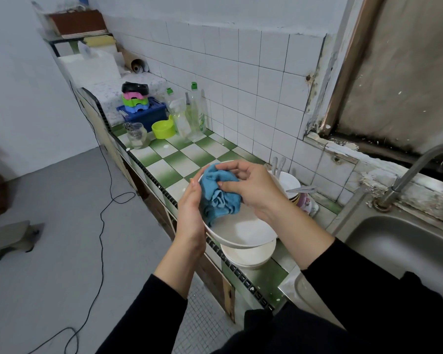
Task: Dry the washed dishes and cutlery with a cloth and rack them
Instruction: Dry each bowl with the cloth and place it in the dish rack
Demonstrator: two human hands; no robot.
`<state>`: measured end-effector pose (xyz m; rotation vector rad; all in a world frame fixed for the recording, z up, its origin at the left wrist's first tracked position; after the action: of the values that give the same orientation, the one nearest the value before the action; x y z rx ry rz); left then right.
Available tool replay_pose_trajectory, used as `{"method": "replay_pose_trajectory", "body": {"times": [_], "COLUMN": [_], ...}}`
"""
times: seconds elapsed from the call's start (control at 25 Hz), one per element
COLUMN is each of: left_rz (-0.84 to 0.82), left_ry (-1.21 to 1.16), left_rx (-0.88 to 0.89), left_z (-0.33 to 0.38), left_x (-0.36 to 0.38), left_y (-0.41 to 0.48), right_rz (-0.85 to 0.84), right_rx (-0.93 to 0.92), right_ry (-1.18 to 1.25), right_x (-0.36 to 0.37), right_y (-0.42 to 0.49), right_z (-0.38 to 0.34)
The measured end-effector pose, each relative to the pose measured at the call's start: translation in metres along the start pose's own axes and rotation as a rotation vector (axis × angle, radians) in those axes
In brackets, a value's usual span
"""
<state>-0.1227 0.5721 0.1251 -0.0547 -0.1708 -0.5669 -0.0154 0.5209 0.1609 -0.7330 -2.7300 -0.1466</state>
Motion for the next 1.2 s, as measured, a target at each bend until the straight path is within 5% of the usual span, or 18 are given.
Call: {"method": "replay_pose_trajectory", "body": {"times": [0.08, 0.32, 0.48, 0.64, 0.76, 0.88, 1.0, 1.2], "left_rz": [-0.012, -0.030, 0.013, -0.030, -0.068, -0.100, -0.115, -0.100], "left_ry": [0.010, -0.006, 0.036, 0.034, 0.037, 0.004, -0.013, -0.049], "left_rx": [0.005, -0.037, -0.094, -0.156, -0.221, -0.271, -0.288, -0.260], "left_z": [0.003, 0.017, 0.021, 0.028, 0.030, 0.030, 0.030, 0.031], "left_x": [0.000, -0.005, -0.014, -0.014, -0.014, -0.016, -0.016, -0.014], "left_y": [-0.001, 0.002, 0.006, 0.005, 0.002, -0.001, -0.006, -0.008], "right_rz": [-0.035, -0.513, -0.889, -1.053, -0.990, -0.782, -0.525, -0.383], "right_rx": [0.031, 0.399, 0.414, 0.407, 0.249, 0.034, -0.122, -0.105], "right_ry": [0.029, -0.016, -0.420, -0.799, -1.162, -1.263, -1.089, -0.739], "right_x": [0.005, 0.028, 0.027, 0.019, 0.012, 0.013, 0.013, 0.022], "right_y": [-0.002, -0.021, -0.027, -0.023, -0.009, 0.002, 0.009, 0.007], "right_z": [0.001, 0.016, -0.007, -0.025, -0.042, -0.065, -0.077, -0.055]}}
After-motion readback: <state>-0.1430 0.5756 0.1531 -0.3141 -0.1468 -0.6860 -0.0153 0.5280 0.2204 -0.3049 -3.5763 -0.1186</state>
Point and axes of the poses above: each hand's wrist, its own y-axis towards the middle knuckle, its own x-axis out of the palm, z = x × y, the point moved 7 cm from there along y, towards the middle knuckle, and after that the axes turned 14 degrees about y, right-handed, at the moved point
